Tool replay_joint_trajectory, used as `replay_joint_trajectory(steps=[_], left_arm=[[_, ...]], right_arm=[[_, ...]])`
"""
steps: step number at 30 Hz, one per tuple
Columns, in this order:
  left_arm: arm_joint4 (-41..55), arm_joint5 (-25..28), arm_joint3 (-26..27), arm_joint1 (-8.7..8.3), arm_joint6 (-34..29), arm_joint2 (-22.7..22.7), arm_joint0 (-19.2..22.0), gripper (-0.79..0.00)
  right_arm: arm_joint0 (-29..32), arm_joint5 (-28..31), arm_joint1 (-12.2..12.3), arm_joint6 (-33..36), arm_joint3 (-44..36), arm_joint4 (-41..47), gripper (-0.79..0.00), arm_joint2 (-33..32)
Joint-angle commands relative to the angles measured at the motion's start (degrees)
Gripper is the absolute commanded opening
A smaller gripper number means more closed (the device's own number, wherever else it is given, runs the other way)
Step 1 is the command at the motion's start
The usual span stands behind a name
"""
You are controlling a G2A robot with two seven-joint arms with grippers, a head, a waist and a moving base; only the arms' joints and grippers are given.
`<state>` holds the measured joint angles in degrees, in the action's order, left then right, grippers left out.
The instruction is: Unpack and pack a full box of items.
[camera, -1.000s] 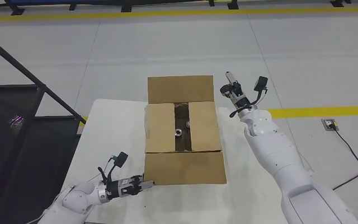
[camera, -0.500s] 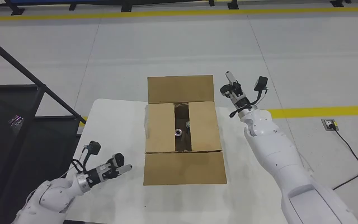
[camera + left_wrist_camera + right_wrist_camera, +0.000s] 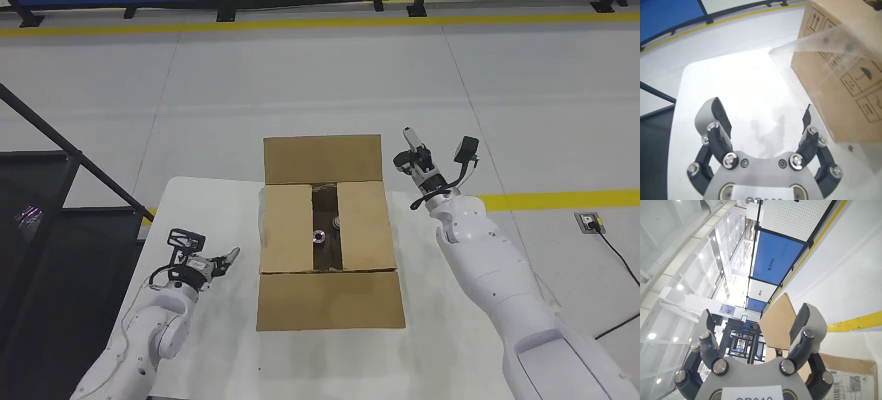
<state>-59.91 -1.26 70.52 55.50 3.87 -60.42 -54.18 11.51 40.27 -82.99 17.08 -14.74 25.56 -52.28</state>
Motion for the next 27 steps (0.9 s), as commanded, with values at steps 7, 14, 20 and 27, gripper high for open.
replay_joint_trajectory(steps=[7,14,20,27], left_arm=[[-3.53,-1.05,-14.35,5.23,8.31,8.89,11.79,0.0],[-2.54,1.2,-25.45,9.79,13.99,13.83,18.62,0.0],[-0.81,2.92,-32.43,13.1,16.21,16.04,22.37,0.0],[-0.66,4.15,-37.8,15.68,19.54,17.07,24.75,0.0]], right_arm=[[0.0,0.0,0.0,0.0,0.0,0.0,0.0,0.0],[0.0,0.0,0.0,0.0,0.0,0.0,0.0,0.0],[0.0,0.0,0.0,0.0,0.0,0.0,0.0,0.0],[0.0,0.0,0.0,0.0,0.0,0.0,0.0,0.0]])
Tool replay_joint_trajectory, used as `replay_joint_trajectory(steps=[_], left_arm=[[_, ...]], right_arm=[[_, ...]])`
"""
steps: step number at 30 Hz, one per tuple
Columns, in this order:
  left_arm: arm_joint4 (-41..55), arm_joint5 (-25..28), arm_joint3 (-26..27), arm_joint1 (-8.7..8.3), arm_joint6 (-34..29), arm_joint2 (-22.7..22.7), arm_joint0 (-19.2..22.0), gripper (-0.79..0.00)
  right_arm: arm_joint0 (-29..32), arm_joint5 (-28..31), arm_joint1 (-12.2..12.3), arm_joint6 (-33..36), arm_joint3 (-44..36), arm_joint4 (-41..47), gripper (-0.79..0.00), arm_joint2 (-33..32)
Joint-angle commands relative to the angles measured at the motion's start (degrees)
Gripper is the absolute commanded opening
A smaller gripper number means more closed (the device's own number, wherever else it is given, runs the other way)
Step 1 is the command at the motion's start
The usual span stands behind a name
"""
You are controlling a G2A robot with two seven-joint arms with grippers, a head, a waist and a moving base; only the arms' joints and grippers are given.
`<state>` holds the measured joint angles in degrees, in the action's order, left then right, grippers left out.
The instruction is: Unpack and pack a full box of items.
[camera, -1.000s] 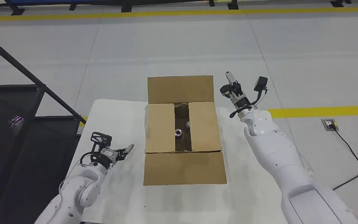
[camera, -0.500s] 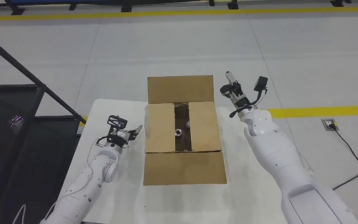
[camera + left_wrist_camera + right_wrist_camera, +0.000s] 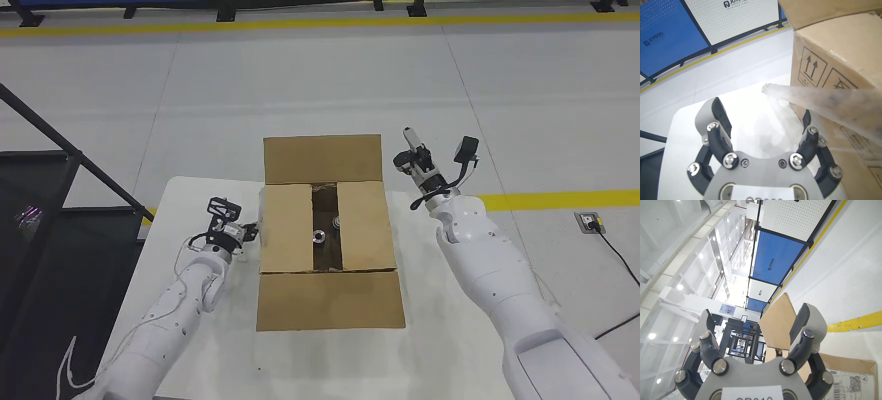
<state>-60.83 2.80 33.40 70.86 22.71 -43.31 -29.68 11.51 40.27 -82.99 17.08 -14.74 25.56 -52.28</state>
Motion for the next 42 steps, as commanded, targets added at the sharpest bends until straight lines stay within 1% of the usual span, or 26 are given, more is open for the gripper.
replay_joint_trajectory(steps=[1,6,12,17,23,30,35,39,42], left_arm=[[0.36,0.09,-1.29,0.6,1.3,-0.06,0.46,0.0],[1.12,-0.28,-3.48,1.69,4.57,-0.62,0.97,0.0],[0.8,-2.12,-5.11,2.16,8.65,-1.74,0.47,0.0],[0.38,-4.22,-5.97,1.99,11.92,-3.09,-1.14,0.0],[0.58,-6.24,-5.5,1.11,15.49,-5.59,-4.4,0.0],[-1.11,-9.03,-2.98,-0.16,16.52,-7.94,-8.91,0.0],[-1.97,-11.16,0.52,-0.99,16.47,-9.84,-12.36,0.0],[-2.83,-11.75,3.66,-1.65,14.73,-11.36,-14.52,0.0],[-4.72,-11.08,5.97,-2.1,11.1,-11.93,-15.14,0.0]], right_arm=[[0.0,0.0,0.0,0.0,0.0,0.0,0.0,0.0],[0.0,0.0,0.0,0.0,0.0,0.0,0.0,0.0],[0.0,0.0,0.0,0.0,0.0,0.0,0.0,0.0],[0.0,0.0,0.0,0.0,0.0,0.0,0.0,0.0],[0.0,0.0,0.0,0.0,0.0,0.0,0.0,0.0],[0.0,0.0,0.0,0.0,0.0,0.0,0.0,0.0],[0.0,0.0,0.0,0.0,0.0,0.0,0.0,0.0],[0.0,0.0,0.0,0.0,0.0,0.0,0.0,0.0],[0.0,0.0,0.0,0.0,0.0,0.0,0.0,0.0]])
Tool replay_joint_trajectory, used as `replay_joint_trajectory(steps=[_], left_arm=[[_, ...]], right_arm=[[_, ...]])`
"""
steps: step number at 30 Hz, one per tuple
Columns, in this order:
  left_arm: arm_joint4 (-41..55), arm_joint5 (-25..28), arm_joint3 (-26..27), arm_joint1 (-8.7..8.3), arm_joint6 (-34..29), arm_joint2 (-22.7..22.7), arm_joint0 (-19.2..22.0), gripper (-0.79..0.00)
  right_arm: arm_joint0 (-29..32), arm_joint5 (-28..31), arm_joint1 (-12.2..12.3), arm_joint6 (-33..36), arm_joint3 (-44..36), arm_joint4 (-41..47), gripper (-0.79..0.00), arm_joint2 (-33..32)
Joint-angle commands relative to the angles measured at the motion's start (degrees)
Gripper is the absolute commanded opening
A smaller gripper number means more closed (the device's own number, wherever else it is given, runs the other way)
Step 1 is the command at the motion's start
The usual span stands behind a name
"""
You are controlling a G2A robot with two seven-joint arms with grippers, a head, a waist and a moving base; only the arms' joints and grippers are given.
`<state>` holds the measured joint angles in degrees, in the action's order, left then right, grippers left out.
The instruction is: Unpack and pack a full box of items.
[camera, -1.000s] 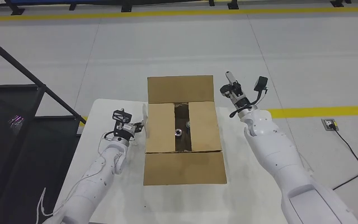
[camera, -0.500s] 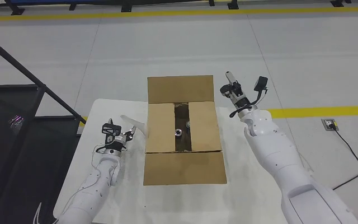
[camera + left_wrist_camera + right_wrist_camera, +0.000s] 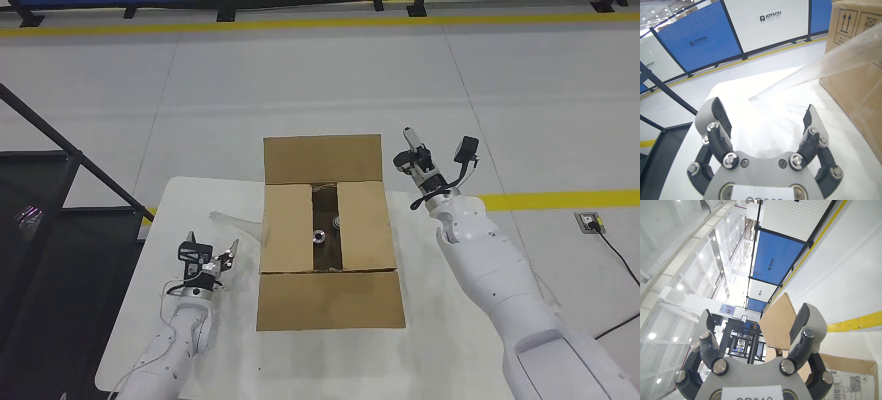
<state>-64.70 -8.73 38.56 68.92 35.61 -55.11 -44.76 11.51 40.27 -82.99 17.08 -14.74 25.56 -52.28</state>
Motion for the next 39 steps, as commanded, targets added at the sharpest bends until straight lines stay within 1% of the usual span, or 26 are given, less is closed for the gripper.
replay_joint_trajectory(steps=[1,5,8,12,16,22,29,34,39], left_arm=[[-1.57,0.64,1.49,-0.31,-3.19,-0.34,0.05,0.0],[-2.98,2.61,3.36,-0.53,-7.88,-1.13,1.19,0.0],[-2.9,3.35,2.88,-0.25,-9.55,-1.59,2.91,0.0],[-2.47,2.85,1.45,0.44,-9.15,-1.88,4.84,0.0],[-2.08,2.43,0.03,0.89,-7.05,-2.45,5.4,0.0],[-2.35,1.54,-0.69,0.87,-3.77,-3.9,3.95,0.0],[-2.63,0.28,1.46,0.41,-1.16,-6.17,0.23,0.0],[-3.85,-0.88,3.7,0.21,-1.34,-7.04,-2.77,0.0],[-4.46,-1.16,5.03,0.34,-2.71,-7.45,-4.51,0.0]], right_arm=[[0.0,0.0,0.0,0.0,0.0,0.0,0.0,0.0],[0.0,0.0,0.0,0.0,0.0,0.0,0.0,0.0],[0.0,0.0,0.0,0.0,0.0,0.0,0.0,0.0],[0.0,0.0,0.0,0.0,0.0,0.0,0.0,0.0],[0.0,0.0,0.0,0.0,0.0,0.0,0.0,0.0],[0.0,0.0,0.0,0.0,0.0,0.0,0.0,0.0],[0.0,0.0,0.0,0.0,0.0,0.0,0.0,0.0],[0.0,0.0,0.0,0.0,0.0,0.0,0.0,0.0],[0.0,0.0,0.0,0.0,0.0,0.0,0.0,0.0]])
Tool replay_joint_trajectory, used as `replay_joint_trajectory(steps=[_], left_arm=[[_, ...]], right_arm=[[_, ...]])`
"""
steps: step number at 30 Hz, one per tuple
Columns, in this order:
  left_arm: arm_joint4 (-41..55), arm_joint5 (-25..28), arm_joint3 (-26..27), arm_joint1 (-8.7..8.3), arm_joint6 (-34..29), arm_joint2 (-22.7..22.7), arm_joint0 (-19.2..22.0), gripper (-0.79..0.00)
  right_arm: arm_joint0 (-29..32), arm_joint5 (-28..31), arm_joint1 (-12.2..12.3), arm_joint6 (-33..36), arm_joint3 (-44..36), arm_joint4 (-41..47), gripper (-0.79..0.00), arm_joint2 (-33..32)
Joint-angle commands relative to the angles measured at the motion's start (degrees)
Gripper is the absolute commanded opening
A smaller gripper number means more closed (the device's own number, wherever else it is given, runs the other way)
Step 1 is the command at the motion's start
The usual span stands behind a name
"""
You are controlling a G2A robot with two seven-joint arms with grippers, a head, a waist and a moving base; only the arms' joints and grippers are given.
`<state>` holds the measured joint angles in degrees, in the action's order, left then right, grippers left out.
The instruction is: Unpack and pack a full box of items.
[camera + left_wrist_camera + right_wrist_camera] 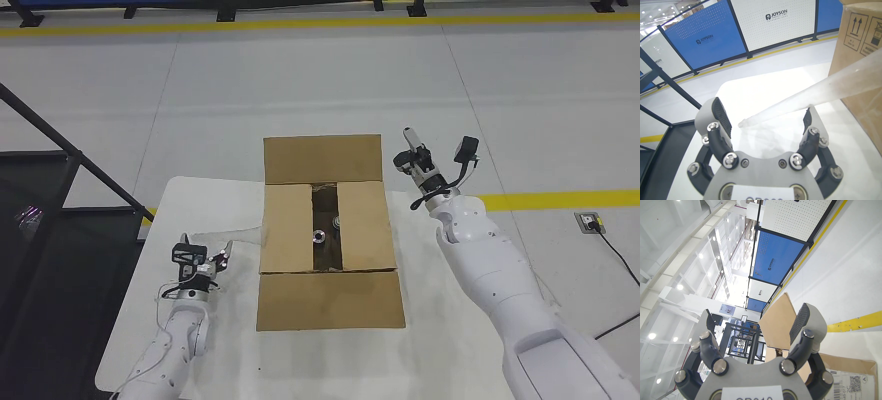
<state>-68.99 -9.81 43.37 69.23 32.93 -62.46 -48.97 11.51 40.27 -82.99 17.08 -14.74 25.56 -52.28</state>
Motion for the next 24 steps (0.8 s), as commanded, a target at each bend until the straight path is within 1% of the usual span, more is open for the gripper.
replay_joint_trajectory(steps=[1,8,10,12,14,16,20,22,24], left_arm=[[-0.18,0.03,0.56,0.07,0.06,-0.19,-0.69,0.0],[-0.51,-0.27,4.55,-0.11,1.48,-1.96,-3.96,0.0],[-0.97,-0.36,6.76,-0.36,2.18,-2.8,-5.64,0.0],[-1.43,-0.74,9.93,-0.77,3.32,-4.13,-8.03,0.0],[-0.97,-0.55,14.24,-1.3,4.16,-6.16,-10.99,0.0],[0.63,1.54,19.36,-1.91,4.05,-8.67,-14.47,0.0],[1.58,5.41,30.11,-3.32,2.52,-14.37,-21.72,0.0],[1.9,7.18,34.79,-3.79,1.3,-16.58,-24.9,0.0],[1.2,7.73,38.79,-4.16,0.44,-18.54,-27.71,0.0]], right_arm=[[0.0,0.0,0.0,0.0,0.0,0.0,0.0,0.0],[0.0,0.0,0.0,0.0,0.0,0.0,0.0,0.0],[0.18,-0.09,0.0,0.13,-0.38,0.04,0.0,-0.03],[1.45,-0.4,0.31,2.45,-3.47,1.18,0.0,-0.84],[2.77,-0.02,0.97,8.32,-7.13,3.09,0.0,-2.04],[3.89,-0.17,1.96,14.55,-9.99,4.79,0.0,-3.56],[4.84,-1.86,4.16,23.21,-13.94,2.93,0.0,-5.58],[5.26,-2.72,5.34,25.11,-14.48,2.67,0.0,-7.33],[5.19,-5.31,6.4,24.77,-14.07,-0.55,0.0,-8.05]])
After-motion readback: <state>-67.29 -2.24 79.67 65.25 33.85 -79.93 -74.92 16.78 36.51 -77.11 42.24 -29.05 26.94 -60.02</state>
